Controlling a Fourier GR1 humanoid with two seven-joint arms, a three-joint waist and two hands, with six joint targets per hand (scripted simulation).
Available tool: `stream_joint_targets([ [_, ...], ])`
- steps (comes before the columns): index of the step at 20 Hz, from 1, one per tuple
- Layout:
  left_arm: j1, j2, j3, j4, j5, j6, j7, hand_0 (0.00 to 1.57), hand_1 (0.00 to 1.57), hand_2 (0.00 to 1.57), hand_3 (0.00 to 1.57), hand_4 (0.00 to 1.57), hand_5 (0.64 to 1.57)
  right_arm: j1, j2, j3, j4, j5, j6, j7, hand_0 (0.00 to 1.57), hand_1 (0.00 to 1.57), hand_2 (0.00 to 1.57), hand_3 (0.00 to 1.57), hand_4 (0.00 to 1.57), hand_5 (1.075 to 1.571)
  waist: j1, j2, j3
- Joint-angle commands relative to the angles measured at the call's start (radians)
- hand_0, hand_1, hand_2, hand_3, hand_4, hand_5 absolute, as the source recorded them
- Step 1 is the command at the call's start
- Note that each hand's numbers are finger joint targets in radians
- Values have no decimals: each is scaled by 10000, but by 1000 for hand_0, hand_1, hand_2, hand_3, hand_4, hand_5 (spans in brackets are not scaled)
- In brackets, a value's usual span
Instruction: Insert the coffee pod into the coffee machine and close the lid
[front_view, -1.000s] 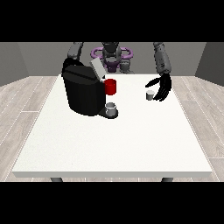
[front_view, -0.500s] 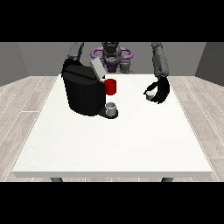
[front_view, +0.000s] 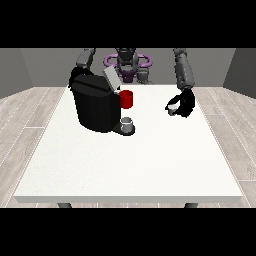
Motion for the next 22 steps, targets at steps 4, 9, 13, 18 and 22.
stream_joint_targets([
  [4, -682, 639, 135, -29, 158, -1237, -940, 1468, 1468, 1468, 1414, 607, 1571, 232, 272, 79, 47, 1, -235, 141, 0, 0, 0, 0, 429, 1571, 45, -340, -9],
  [9, -1400, 13, -233, -741, -87, -1378, -286, 1342, 1342, 1397, 1362, 593, 1571, -53, -256, -335, 1044, -132, 150, 63, 0, 0, 0, 0, 493, 1571, 128, -814, -2],
  [13, -2117, 194, -252, -1133, -60, -2218, 18, 1258, 1258, 1321, 1297, 529, 1571, -352, -52, -388, 1703, -27, -86, -326, 0, 0, 0, 0, 507, 1571, 410, -844, -2],
  [18, -2671, 202, -143, -1226, 22, -2814, 197, 1272, 1272, 1342, 1293, 548, 1571, -501, 93, -243, 1405, -182, 49, -200, 0, 0, 0, 0, 492, 1571, -6, -994, -3],
  [22, -2688, -628, -370, -1600, -228, -2506, 1340, 1272, 1272, 1342, 1293, 548, 1571, 14, -211, -492, 1911, -582, 669, -657, 0, 0, 0, 0, 476, 1571, -15, -1495, 1],
])
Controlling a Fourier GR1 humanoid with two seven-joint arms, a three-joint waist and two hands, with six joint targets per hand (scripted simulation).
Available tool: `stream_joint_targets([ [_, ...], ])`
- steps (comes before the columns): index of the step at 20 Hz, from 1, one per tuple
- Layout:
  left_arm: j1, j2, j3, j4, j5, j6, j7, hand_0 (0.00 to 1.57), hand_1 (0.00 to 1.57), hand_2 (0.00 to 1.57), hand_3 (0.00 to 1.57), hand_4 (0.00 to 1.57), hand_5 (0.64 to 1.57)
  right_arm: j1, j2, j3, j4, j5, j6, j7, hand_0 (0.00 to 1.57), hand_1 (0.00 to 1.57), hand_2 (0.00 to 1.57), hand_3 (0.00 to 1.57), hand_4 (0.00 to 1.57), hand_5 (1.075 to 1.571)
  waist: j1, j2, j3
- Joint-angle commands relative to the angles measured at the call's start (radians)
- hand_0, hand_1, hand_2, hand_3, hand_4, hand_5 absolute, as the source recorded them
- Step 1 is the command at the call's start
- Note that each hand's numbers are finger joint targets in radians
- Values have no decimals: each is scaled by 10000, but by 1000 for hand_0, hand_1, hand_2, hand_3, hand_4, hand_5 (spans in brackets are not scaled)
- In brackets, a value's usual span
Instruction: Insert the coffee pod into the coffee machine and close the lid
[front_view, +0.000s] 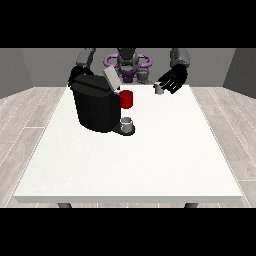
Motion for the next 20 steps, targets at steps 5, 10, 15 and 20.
stream_joint_targets([
  [5, -1176, -344, -7, -573, -218, -182, 1195, 1011, 1011, 1199, 1224, 543, 1571, -493, -184, -353, 594, -302, 23, -236, 0, 0, 0, 0, 504, 1571, -26, 34, 2],
  [10, -1544, -49, 690, 149, -53, 381, 1353, 1211, 1211, 1253, 1199, 507, 1571, -498, 27, 662, -883, 334, -221, 911, 0, 0, 0, 0, 492, 1571, -1158, 352, -7],
  [15, -2535, 285, 722, -31, -45, -286, 1651, 1260, 1260, 1318, 1258, 490, 1571, -508, 65, 460, -527, 301, -301, -28, 0, 0, 0, 0, 514, 1571, -1199, 785, -1],
  [20, -3075, -15, 618, -14, -298, 74, 1998, 1262, 1262, 1313, 1244, 507, 1571, -1269, -58, 375, -532, 352, -337, 240, 0, 0, 0, 0, 520, 1571, -1282, 1329, 1],
])
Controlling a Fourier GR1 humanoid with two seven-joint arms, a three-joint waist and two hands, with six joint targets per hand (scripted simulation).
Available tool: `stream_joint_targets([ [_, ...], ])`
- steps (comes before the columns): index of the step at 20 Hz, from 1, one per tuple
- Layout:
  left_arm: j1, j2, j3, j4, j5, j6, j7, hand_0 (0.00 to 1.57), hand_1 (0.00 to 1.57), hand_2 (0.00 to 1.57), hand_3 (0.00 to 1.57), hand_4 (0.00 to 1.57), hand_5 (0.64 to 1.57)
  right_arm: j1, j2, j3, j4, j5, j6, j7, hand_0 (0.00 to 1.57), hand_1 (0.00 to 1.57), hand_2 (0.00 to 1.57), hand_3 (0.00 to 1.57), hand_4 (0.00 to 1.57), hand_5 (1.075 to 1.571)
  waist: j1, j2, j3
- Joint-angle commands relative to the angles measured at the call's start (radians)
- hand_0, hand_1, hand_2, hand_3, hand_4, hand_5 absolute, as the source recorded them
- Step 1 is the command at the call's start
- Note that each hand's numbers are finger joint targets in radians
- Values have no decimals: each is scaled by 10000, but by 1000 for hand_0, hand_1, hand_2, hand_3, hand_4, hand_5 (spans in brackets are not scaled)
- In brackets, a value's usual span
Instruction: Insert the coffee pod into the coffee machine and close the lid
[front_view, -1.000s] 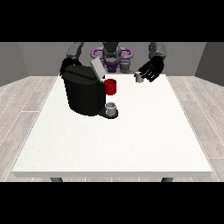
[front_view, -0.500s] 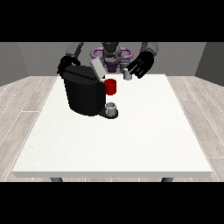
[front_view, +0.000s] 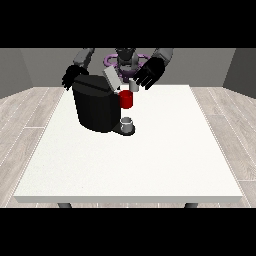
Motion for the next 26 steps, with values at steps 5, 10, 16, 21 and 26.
stream_joint_targets([
  [5, -607, 15, 103, 193, -134, 111, 66, 1306, 1306, 1328, 1245, 487, 1571, -724, -298, -263, -344, -54, -68, 645, 0, 0, 0, 0, 526, 1571, -270, 562, -2],
  [10, -262, -495, -128, 156, -272, 10, 395, 1305, 1305, 1326, 1229, 500, 1571, 258, 3, -150, 44, -40, -79, 86, 0, 0, 0, 0, 514, 1571, -47, 55, 1],
  [16, -276, -189, -47, 307, -403, 119, -120, 1251, 1251, 1294, 1208, 506, 1571, -148, -10, -95, -563, 41, -303, 577, 0, 0, 0, 0, 512, 1571, -118, 303, -3],
  [21, -569, -307, -106, 211, -461, -74, 46, 1185, 1185, 1262, 1197, 492, 1571, 66, -14, -295, -120, -269, 89, -324, 0, 0, 0, 0, 538, 1571, -84, 502, 1],
  [26, -390, -189, -17, 324, -398, -412, 101, 1186, 1186, 1269, 1202, 515, 1571, 375, -410, -582, -112, -526, 408, -248, 0, 0, 0, 0, 462, 1571, -35, 140, 2],
])
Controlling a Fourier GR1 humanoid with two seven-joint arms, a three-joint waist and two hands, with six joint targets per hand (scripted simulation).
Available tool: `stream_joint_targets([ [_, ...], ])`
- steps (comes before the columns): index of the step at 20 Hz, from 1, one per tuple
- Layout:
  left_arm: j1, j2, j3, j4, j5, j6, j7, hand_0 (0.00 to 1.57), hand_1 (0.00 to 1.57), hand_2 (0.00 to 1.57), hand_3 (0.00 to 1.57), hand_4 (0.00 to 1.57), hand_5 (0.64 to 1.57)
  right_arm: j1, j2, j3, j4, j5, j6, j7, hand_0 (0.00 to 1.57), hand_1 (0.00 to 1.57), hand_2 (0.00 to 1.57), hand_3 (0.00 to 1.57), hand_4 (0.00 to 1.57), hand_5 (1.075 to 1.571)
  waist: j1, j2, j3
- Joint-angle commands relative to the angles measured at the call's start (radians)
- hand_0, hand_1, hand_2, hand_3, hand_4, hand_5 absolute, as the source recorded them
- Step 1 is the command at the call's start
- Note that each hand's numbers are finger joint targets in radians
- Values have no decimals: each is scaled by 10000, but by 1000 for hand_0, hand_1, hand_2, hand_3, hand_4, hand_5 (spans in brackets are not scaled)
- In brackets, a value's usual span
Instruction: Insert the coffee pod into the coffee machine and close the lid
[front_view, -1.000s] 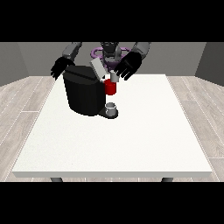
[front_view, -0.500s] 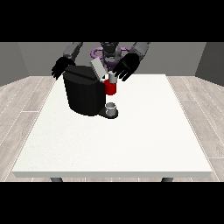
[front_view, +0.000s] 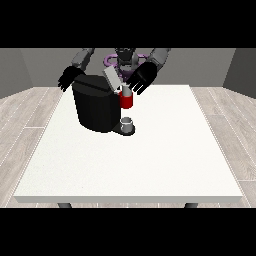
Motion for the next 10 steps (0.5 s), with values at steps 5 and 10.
stream_joint_targets([
  [5, 458, -117, -101, 72, -219, 178, -234, 1208, 1208, 1265, 1191, 493, 1571, 334, -69, -154, -2, -38, -25, -230, 0, 0, 0, 0, 435, 1571, 144, -45, 0],
  [10, -79, -62, 52, 223, -84, -285, -70, 1221, 1221, 1265, 1171, 485, 1571, -356, -68, -242, -79, -223, -43, 263, 0, 0, 0, 0, 446, 1571, 71, 200, 0],
])
